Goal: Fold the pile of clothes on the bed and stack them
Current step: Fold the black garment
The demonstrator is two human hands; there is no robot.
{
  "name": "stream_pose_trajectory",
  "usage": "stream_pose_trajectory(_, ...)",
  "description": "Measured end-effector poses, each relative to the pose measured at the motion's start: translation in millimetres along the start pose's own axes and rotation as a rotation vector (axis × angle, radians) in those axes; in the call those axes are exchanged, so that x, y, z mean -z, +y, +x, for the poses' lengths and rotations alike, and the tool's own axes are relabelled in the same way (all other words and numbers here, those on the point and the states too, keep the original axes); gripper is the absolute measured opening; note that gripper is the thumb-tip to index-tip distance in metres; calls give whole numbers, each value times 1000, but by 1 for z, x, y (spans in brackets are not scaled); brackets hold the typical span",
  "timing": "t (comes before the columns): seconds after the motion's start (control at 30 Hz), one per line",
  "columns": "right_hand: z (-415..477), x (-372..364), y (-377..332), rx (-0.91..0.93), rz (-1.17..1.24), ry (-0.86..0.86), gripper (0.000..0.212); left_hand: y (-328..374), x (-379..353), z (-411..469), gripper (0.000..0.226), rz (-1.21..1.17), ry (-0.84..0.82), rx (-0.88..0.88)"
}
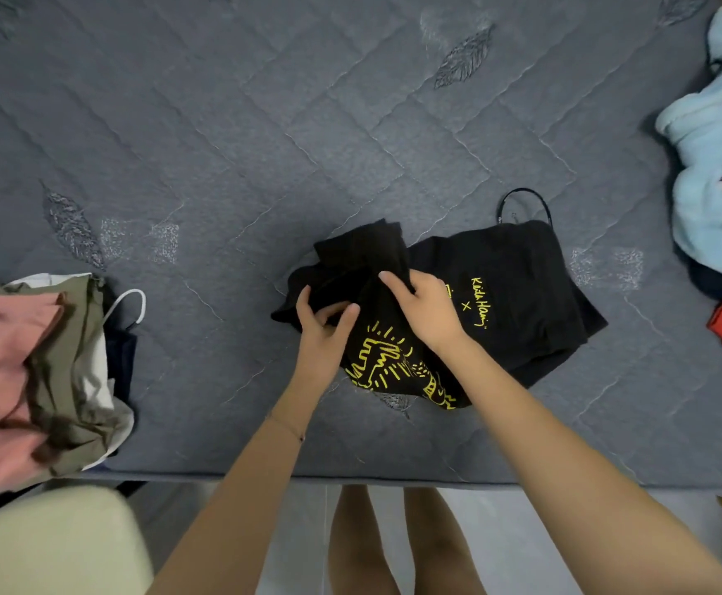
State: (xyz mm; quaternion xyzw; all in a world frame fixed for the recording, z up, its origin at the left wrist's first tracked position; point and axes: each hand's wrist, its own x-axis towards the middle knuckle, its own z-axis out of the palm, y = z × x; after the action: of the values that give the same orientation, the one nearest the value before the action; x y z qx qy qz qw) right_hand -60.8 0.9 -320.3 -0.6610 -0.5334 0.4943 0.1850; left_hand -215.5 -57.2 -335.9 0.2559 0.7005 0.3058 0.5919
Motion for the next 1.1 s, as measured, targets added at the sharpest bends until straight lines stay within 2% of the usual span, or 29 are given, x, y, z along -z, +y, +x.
stream_pose_trajectory(0.13,8,12,5,-63,-58,81,43,-4,-3,0,62,134,96,-77)
stream_pose_trajectory(0.2,12,24,7,-112,-40,205,41,-2,1,2,50,184,140,-83)
stream_pose_trajectory(0.3,18,44,11,-185,22,455,35,-2,9,3,44,184,156,-88)
stream_pose_trajectory(0.4,22,51,15,-269,-23,557,29,-7,12,-1,38,188,176,-89)
stream_pose_trajectory(0.47,18,45,14,-273,-149,508,56,-13,12,-6,31,159,204,-68)
stream_pose_trajectory(0.53,11,32,13,-137,-257,413,70,-22,13,-9,23,156,210,-46)
stream_pose_trajectory(0.63,-2,3,14,54,-352,235,64,-40,19,-15,17,166,187,0)
stream_pose_trajectory(0.73,-15,-26,13,142,-373,42,60,-63,32,-26,10,237,201,29)
stream_pose_trajectory(0.9,-34,-65,18,101,-374,-213,68,-107,63,-51,7,356,211,106)
stream_pose_trajectory(1.03,-44,-84,24,59,-457,-342,67,-134,73,-73,18,210,114,293)
stream_pose_trajectory(1.1,-48,-91,29,47,-534,-414,66,-138,70,-77,23,180,67,300)
